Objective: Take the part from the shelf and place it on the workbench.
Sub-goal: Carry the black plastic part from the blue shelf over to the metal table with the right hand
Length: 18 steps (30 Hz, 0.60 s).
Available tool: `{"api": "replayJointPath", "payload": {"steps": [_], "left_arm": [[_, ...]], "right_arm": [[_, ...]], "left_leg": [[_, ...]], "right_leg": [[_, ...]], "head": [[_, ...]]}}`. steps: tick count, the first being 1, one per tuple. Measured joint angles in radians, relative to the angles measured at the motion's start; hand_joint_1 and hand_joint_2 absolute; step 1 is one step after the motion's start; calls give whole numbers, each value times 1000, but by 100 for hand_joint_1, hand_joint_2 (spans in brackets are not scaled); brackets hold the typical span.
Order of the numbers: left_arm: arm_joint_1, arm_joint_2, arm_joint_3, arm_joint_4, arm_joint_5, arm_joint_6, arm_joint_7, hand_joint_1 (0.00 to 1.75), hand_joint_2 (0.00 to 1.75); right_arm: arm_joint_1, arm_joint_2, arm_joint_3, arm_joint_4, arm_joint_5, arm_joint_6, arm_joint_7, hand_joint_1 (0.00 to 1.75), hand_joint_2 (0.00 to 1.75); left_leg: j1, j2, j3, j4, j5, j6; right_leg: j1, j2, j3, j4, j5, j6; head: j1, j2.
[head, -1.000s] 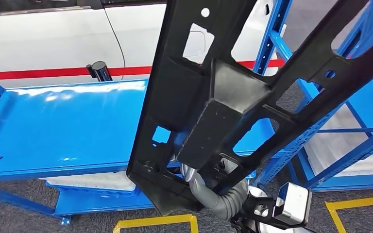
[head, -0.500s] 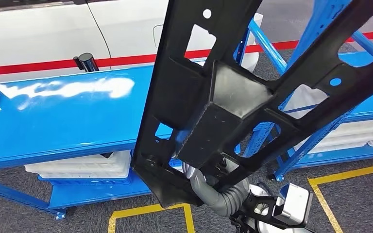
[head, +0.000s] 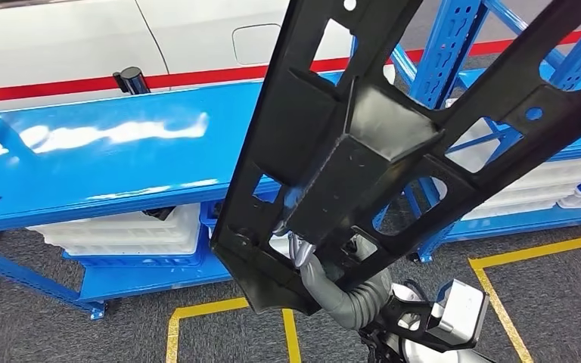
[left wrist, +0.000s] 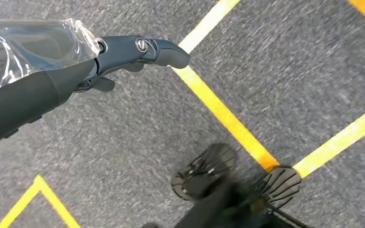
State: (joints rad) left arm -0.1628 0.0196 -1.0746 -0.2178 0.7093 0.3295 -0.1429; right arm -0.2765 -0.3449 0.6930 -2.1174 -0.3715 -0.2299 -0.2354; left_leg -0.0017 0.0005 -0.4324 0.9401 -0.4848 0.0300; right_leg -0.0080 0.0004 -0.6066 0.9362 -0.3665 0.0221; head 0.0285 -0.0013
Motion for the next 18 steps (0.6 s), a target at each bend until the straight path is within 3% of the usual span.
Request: {"api": "replayJointPath", "payload": {"steps": [1, 3, 4, 6, 8, 9, 10, 11, 13, 15, 16, 18], "left_arm": [[-2, 0, 0, 0, 0, 0, -1, 0, 175], [-2, -1, 0, 0, 0, 1, -1, 0, 175], [-1, -2, 0, 0, 0, 2, -1, 0, 175], [-1, -3, 0, 0, 0, 2, -1, 0, 175], [-1, -3, 0, 0, 0, 2, -1, 0, 175], [-1, -3, 0, 0, 0, 2, -1, 0, 175], [-1, -3, 0, 0, -1, 3, -1, 0, 175], [-1, -4, 0, 0, -2, 3, -1, 0, 175], [-2, -4, 0, 0, -3, 4, -2, 0, 175], [-4, -4, 0, 0, -4, 4, -2, 0, 175], [-5, -4, 0, 0, -4, 4, -2, 0, 175], [-6, -4, 0, 0, -5, 5, -2, 0, 175]], "right_arm": [[-1, 0, -1, 0, 1, -1, 0, 175, 175], [0, 0, -3, 0, 2, -1, 1, 175, 175], [0, 0, -3, 0, 3, -1, 2, 175, 175], [2, 0, -4, 0, 4, -1, 2, 175, 175], [2, 0, -4, 0, 6, -1, 2, 175, 175], [3, 0, -4, 0, 7, -1, 2, 175, 175], [3, 0, -4, 0, 9, -2, 3, 175, 175], [2, 0, -4, 0, 12, -3, 4, 175, 175], [1, 0, -4, 0, 15, -4, 6, 175, 175], [-3, 0, -4, 0, 15, -5, 9, 175, 175], [-4, 0, -4, 0, 14, -5, 11, 175, 175], [-4, 0, -4, 0, 10, -5, 18, 175, 175]], "left_leg": [[-4, -1, 20, -38, -7, 6], [-5, 1, 8, -51, 7, 19], [-4, 3, -1, -52, 18, 28], [-2, 9, -24, -53, 43, 41], [-3, 10, -54, -51, 65, 46], [-4, 11, -68, -50, 74, 46], [-4, 11, -83, -49, 83, 45], [-3, 11, -96, -46, 91, 42], [-2, 12, -121, -34, 104, 35], [-5, 12, -138, -17, 112, 26], [-5, 13, -144, -10, 116, 20], [-3, 15, -151, -3, 122, 7]], "right_leg": [[0, -1, -4, -2, 10, 6], [-3, -1, -12, -4, 23, 17], [-4, 0, -21, 8, 6, 22], [-7, 1, -53, 98, -85, 27], [-8, 0, -89, 243, -177, 34], [-8, 0, -94, 296, -188, 37], [-9, 0, -86, 319, -174, 39], [-9, 0, -61, 307, -143, 40], [-11, -1, 39, 192, -97, 39], [-9, -1, 141, 44, -118, 32], [-7, -1, 167, 1, -135, 26], [-6, 3, 169, -20, -141, 11]], "head": [[0, 0], [0, 0], [0, 0], [0, 0], [1, 0], [1, 0], [1, 0], [1, 0], [2, 0], [2, 0], [2, 0], [2, 0]]}}
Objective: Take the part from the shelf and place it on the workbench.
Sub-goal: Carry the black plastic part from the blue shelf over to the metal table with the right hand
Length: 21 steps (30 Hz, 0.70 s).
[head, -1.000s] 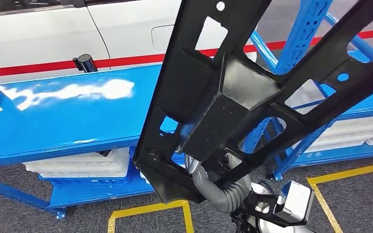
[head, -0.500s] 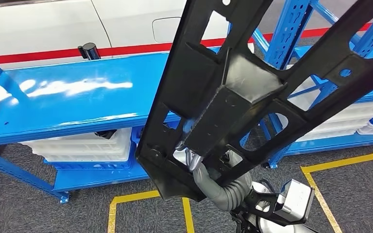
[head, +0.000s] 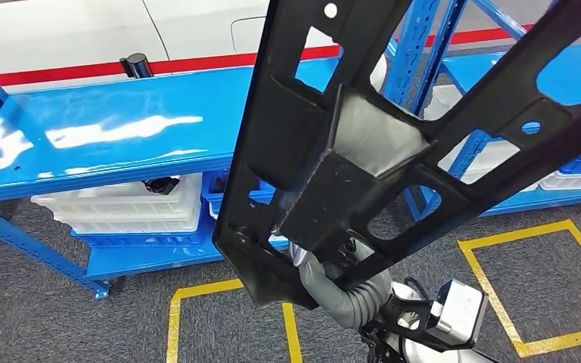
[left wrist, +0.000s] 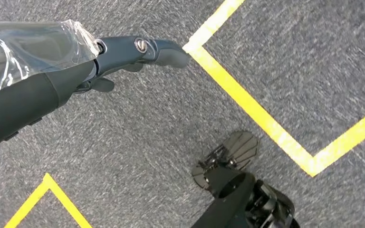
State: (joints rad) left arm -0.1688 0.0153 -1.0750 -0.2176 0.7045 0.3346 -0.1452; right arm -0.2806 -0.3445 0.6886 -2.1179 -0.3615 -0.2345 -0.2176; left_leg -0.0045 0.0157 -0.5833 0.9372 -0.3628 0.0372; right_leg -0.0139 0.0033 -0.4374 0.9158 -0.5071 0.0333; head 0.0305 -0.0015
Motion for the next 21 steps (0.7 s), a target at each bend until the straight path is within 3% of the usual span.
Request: {"api": "replayJointPath", "payload": {"steps": [2, 5, 6, 7, 8, 9, 11, 12, 13, 15, 17, 19, 21], "left_arm": [[0, 0, 0, 0, 0, 0, 0, 0, 175], [1, -2, 0, 0, -2, -1, 2, 0, 175], [2, -2, 0, 0, -2, -1, 4, 0, 175], [3, -3, 0, 0, -2, -1, 6, 0, 175], [4, -3, 0, 0, -2, -1, 7, 0, 175], [5, -3, 0, 0, -2, -1, 8, 0, 175], [6, -3, 0, 0, -2, -1, 8, 0, 175], [7, -3, 0, 0, -2, -1, 8, 0, 175], [9, -3, 0, 0, -3, -1, 9, 0, 175], [11, -5, -1, 0, -3, -2, 10, 0, 175], [10, -7, -1, 0, -2, -2, 10, 0, 175], [12, -8, -1, 0, -2, -3, 10, 0, 175], [16, -8, -1, 0, -2, -5, 10, 0, 175]], "right_arm": [[0, 0, 0, 0, -5, 0, 4, 175, 175], [0, 0, 0, 0, -8, 1, 6, 175, 175], [0, 0, 0, 0, -9, 1, 7, 175, 175], [1, 0, 0, 0, -11, 1, 8, 175, 175], [1, 0, 0, 0, -12, 1, 8, 175, 175], [1, 0, 0, 0, -13, 1, 8, 175, 175], [0, 0, 0, 0, -13, 1, 8, 175, 175], [-2, 0, 0, 0, -13, 1, 8, 175, 175], [-2, 0, 0, 0, -13, 1, 9, 175, 175], [-3, 0, 0, 0, -14, 1, 10, 175, 175], [-2, -1, -1, -2, -14, 1, 13, 175, 175], [-2, -2, -1, -4, -15, 1, 16, 175, 175], [0, -2, -1, -4, -15, -2, 20, 175, 175]], "left_leg": [[5, -2, -19, 41, -34, -12], [12, -6, -96, 242, -153, -29], [14, -6, -113, 296, -173, -32], [16, -6, -114, 314, -172, -33], [17, -7, -92, 288, -151, -33], [19, -14, -53, 225, -120, -32], [22, -52, 33, 74, -69, -24], [22, -70, 58, 25, -58, -20], [21, -81, 70, 1, -59, -15], [20, -67, 67, -7, -60, -6], [23, -46, 64, -13, -58, 8], [22, -23, 62, -15, -55, 19], [17, 0, 61, -15, -56, 24]], "right_leg": [[-2, 4, -9, 0, 13, -15], [-2, 15, -30, 0, 32, -24], [-2, 21, -37, 1, 37, -24], [-3, 28, -42, 1, 41, -22], [-3, 36, -45, 1, 44, -20], [-3, 45, -46, 1, 46, -18], [-4, 62, -50, 2, 49, -11], [-4, 71, -54, 2, 51, -6], [-5, 80, -59, 3, 54, 0], [-6, 96, -71, 5, 59, 12], [-4, 71, -93, 40, 36, 20], [-2, 27, -150, 159, -28, 25], [-3, 13, -218, 302, -81, 28]], "head": [[0, 0], [-1, 0], [-1, 0], [-1, 0], [-1, 0], [-1, 0], [0, 0], [0, 0], [0, 0], [1, 0], [4, 0], [8, 0], [9, 0]]}}
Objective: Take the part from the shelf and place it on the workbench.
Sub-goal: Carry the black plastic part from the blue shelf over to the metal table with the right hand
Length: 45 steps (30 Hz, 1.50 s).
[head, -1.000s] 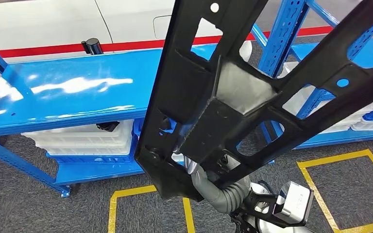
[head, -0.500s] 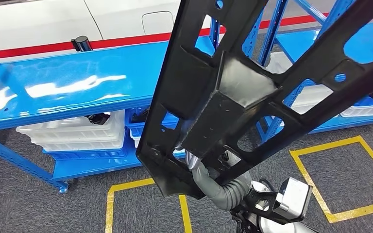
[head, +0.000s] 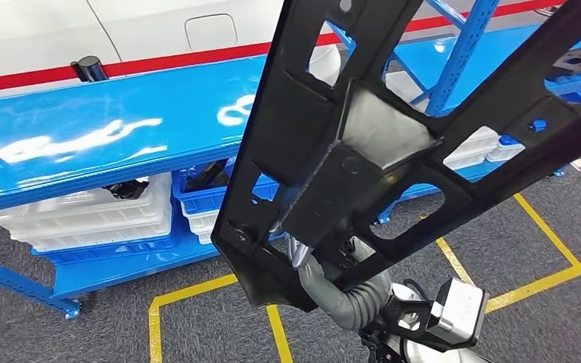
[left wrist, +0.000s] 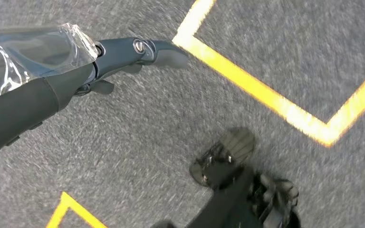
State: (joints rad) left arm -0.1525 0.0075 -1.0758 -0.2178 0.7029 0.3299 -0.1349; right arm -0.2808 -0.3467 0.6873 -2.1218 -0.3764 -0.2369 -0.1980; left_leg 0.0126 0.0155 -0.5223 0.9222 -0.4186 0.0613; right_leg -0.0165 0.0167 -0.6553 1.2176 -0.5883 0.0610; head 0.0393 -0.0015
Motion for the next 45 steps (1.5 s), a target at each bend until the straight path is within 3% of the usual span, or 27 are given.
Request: {"api": "replayJointPath", "payload": {"steps": [1, 2, 4, 6, 7, 9, 11, 12, 14, 16, 17, 18, 21, 22, 25, 27, 30, 31, 32, 33, 36, 38, 40, 42, 45], "left_arm": [[1, 0, 0, 0, 0, -1, 0, 0, 175], [2, 0, 0, 0, 1, -2, 0, 0, 175], [0, 0, 0, 0, 2, -4, 2, 0, 175], [-1, -1, 0, 0, 2, -4, 4, 0, 175], [0, -1, 0, 0, 3, -5, 6, 0, 175], [0, -1, 0, 0, 3, -6, 7, 0, 175], [1, -1, 0, 0, 3, -7, 8, 0, 175], [1, -1, 0, 0, 3, -7, 8, 0, 175], [2, -1, 0, 0, 3, -7, 8, 0, 175], [4, -1, 0, 0, 3, -8, 8, 0, 175], [5, -1, 0, 0, 3, -8, 8, 0, 175], [5, -1, 0, 0, 2, -8, 8, 0, 175], [3, -1, 0, 0, 1, -7, 9, 0, 175], [2, -1, 0, 0, 1, -7, 9, 0, 175], [3, -2, 0, 0, 1, -7, 9, 0, 175], [2, -2, 0, 0, 1, -7, 9, 0, 175], [3, -1, 0, 0, 1, -6, 9, 0, 175], [4, -2, 0, 0, 0, -6, 9, 0, 175], [4, -3, 0, 0, 0, -7, 9, 0, 175], [5, -4, 0, 0, 0, -7, 9, 0, 175], [4, -5, 0, 0, 0, -7, 9, 0, 175], [4, -5, 0, 0, 0, -8, 10, 0, 175], [4, -5, 0, 0, 0, -9, 10, 0, 175], [5, -5, 0, 0, 0, -10, 11, 0, 175], [6, -5, 0, 0, -1, -12, 12, 0, 175]], "right_arm": [[1, 0, 0, 0, 2, -3, 1, 175, 175], [2, 0, 0, 0, 4, -8, 2, 175, 175], [3, -1, 0, 0, 10, -15, 2, 175, 175], [3, -1, -1, 0, 16, -19, 2, 175, 175], [3, -1, -1, -1, 19, -20, 1, 175, 175], [4, -1, -1, -1, 20, -22, 1, 175, 175], [4, -1, -2, -1, 20, -23, 1, 175, 175], [3, -1, -3, -1, 20, -24, 1, 175, 175], [3, 0, -4, -2, 20, -24, 1, 175, 175], [4, 0, -4, -2, 20, -24, 1, 175, 175], [4, 0, -4, -2, 20, -24, 1, 175, 175], [5, 0, -3, -2, 21, -24, 1, 175, 175], [4, 0, -4, -2, 22, -24, 0, 175, 175], [3, 0, -4, -2, 23, -24, 0, 175, 175], [4, 0, -4, -2, 25, -24, 0, 175, 175], [4, 0, -4, -2, 28, -24, 0, 175, 175], [5, 0, -4, -1, 29, -24, 0, 175, 175], [6, 0, -4, -1, 30, -24, 0, 175, 175], [7, 0, -4, -1, 30, -24, 0, 175, 175], [7, 0, -4, -1, 30, -24, 0, 175, 175], [5, 0, -5, -2, 30, -24, 0, 175, 175], [5, 0, -5, -2, 30, -24, 0, 175, 175], [5, -1, -5, -2, 29, -24, -1, 175, 175], [4, -1, -5, -2, 29, -24, -1, 175, 175], [5, 0, -4, -2, 29, -24, -1, 175, 175]], "left_leg": [[-2, 9, 0, 0, 0, 1], [-3, 16, 1, 1, 0, 1], [-5, 25, 3, 2, -1, 0], [-12, 30, 2, 6, -1, -5], [-15, 31, -1, 8, -1, -9], [-17, 34, -5, 10, 3, -17], [-12, 23, -17, 36, -20, -28], [-10, 14, -35, 77, -49, -34], [-5, -1, -94, 219, -126, -45], [-2, -4, -136, 326, -163, -50], [-1, -4, -130, 322, -153, -51], [1, -4, -103, 273, -125, -51], [2, -16, 6, 56, -38, -45], [0, -20, 19, 23, -29, -41], [-2, -20, 9, 16, -20, -22], [-1, -17, 2, 13, -9, -5], [-6, -12, -12, 13, 3, 9], [-8, -11, -17, 14, 6, 11], [-10, -10, -21, 14, 9, 11], [-12, -10, -23, 15, 11, 11], [-16, -10, -28, 21, 16, 4], [-20, -9, -35, 25, 21, -6], [-18, -8, -40, 26, 25, -18], [-14, -10, -58, 64, -8, -30], [-6, -11, -134, 257, -122, -46]], "right_leg": [[0, -1, -15, 30, -1, 0], [0, -2, -8, 16, 17, 0], [0, -11, 61, -120, 89, -7], [5, -27, 125, -250, 136, -15], [7, -31, 137, -279, 142, -18], [7, -30, 133, -283, 144, -24], [4, -28, 129, -286, 151, -35], [2, -28, 127, -287, 155, -40], [0, -25, 119, -287, 160, -47], [0, -20, 113, -287, 165, -48], [0, -17, 111, -286, 167, -46], [-1, -13, 110, -286, 169, -44], [2, -4, 105, -283, 175, -33], [4, -2, 101, -281, 178, -28], [4, 0, 89, -278, 182, -11], [0, -3, 67, -231, 144, -4], [-3, -7, -12, -28, 29, 2], [-3, -7, -28, 21, 10, 3], [-2, -7, -24, 31, 11, 3], [-2, -7, 3, -4, 31, 1], [1, -14, 130, -218, 106, -10], [7, -18, 155, -274, 118, -19], [7, -16, 149, -275, 127, -31], [3, -17, 141, -278, 139, -44], [2, -17, 122, -279, 155, -54]], "head": [[0, 0], [0, 0], [0, 0], [0, 0], [-1, 0], [-1, 0], [-2, 0], [-2, 0], [-3, 0], [-2, 0], [-2, 0], [-2, 0], [-2, 0], [-1, 0], [0, 0], [0, 0], [0, 0], [0, 0], [0, 0], [0, 0], [0, 0], [-1, 0], [-1, 0], [-2, 0], [-3, 0]]}}
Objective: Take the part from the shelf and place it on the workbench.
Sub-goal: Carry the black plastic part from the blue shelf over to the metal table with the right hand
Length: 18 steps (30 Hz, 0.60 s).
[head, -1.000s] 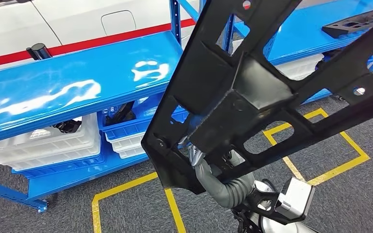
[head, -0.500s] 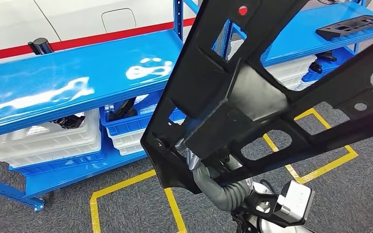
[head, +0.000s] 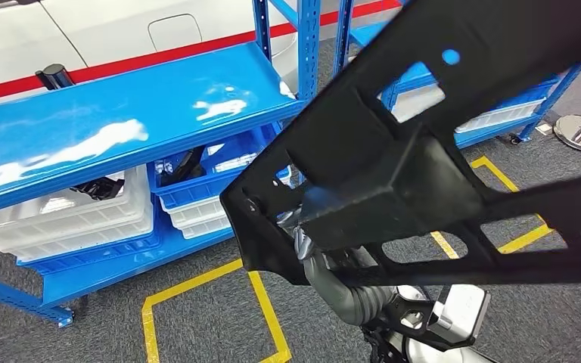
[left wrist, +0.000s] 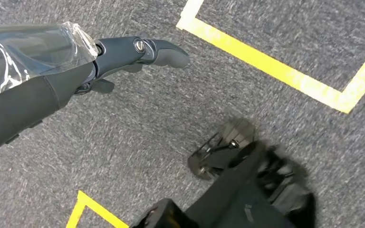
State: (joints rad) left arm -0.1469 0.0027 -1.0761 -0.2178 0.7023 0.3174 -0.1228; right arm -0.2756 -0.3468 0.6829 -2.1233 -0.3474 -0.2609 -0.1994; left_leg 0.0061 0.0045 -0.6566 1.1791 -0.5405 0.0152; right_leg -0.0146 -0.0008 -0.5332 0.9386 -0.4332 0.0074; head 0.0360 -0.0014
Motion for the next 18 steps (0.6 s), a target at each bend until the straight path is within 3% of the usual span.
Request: {"api": "replayJointPath", "payload": {"steps": [1, 2, 3, 6, 7, 11, 13, 15, 16, 17, 18], "left_arm": [[1, 0, 0, 0, 0, 0, 1, 0, 175], [1, 0, 0, 0, 0, -1, 1, 0, 175], [1, 0, 0, 0, 0, -1, 2, 0, 175], [0, 0, 0, 0, 0, -1, 2, 0, 175], [-1, 0, 0, 0, 0, -1, 2, 0, 175], [-1, 0, 0, 0, 0, -1, 3, 0, 175], [-2, 0, 0, 0, 0, -1, 3, 0, 175], [-2, 0, 0, 0, 0, -1, 3, 0, 175], [-1, 0, 0, 0, 0, -1, 3, 0, 175], [-1, -1, 0, 0, 0, -2, 3, 0, 175], [0, -1, 0, 0, 0, -2, 3, 0, 175]], "right_arm": [[1, 0, 0, 0, 0, 0, 0, 175, 175], [2, 0, 0, 0, 0, 0, 0, 175, 175], [2, 0, 0, 0, 0, 0, -1, 175, 175], [3, 0, 0, 0, 0, 0, 0, 175, 175], [2, 0, 0, 0, 0, 0, 0, 175, 175], [2, 0, -1, 0, 0, 0, 0, 175, 175], [3, 0, -2, 0, 0, 0, 0, 175, 175], [3, 0, -2, 0, 0, 0, 0, 175, 175], [4, 0, -2, 0, 0, 0, 0, 175, 175], [5, 0, -2, 0, 0, 0, 0, 175, 175], [5, 0, -2, 0, 0, 0, 0, 175, 175]], "left_leg": [[2, 0, -18, 54, -22, -4], [3, 0, -20, 75, -27, -6], [5, 0, 1, 49, -12, -6], [6, -4, 134, -175, 67, 0], [4, -5, 159, -223, 80, 5], [-2, -5, 155, -244, 100, 34], [0, -2, 144, -248, 115, 51], [-2, 1, 130, -247, 126, 59], [-3, 2, 123, -246, 131, 60], [-4, 2, 115, -246, 136, 59], [-4, 3, 109, -245, 141, 58]], "right_leg": [[0, 1, -7, 0, 5, 0], [0, 1, -13, 0, 9, 1], [0, 2, -17, 1, 13, 3], [2, 6, -26, 1, 24, 15], [3, 6, -28, 2, 27, 20], [2, 6, -41, 10, 31, 42], [-2, 6, -71, 77, -23, 50], [-4, 5, -125, 218, -110, 57], [-4, 5, -145, 281, -138, 59], [-4, 5, -150, 313, -149, 61], [-4, 5, -135, 303, -141, 60]], "head": [[0, 0], [0, 0], [0, 0], [0, 0], [1, 0], [2, 0], [3, 0], [3, 0], [3, 0], [3, 0], [3, 0]]}}
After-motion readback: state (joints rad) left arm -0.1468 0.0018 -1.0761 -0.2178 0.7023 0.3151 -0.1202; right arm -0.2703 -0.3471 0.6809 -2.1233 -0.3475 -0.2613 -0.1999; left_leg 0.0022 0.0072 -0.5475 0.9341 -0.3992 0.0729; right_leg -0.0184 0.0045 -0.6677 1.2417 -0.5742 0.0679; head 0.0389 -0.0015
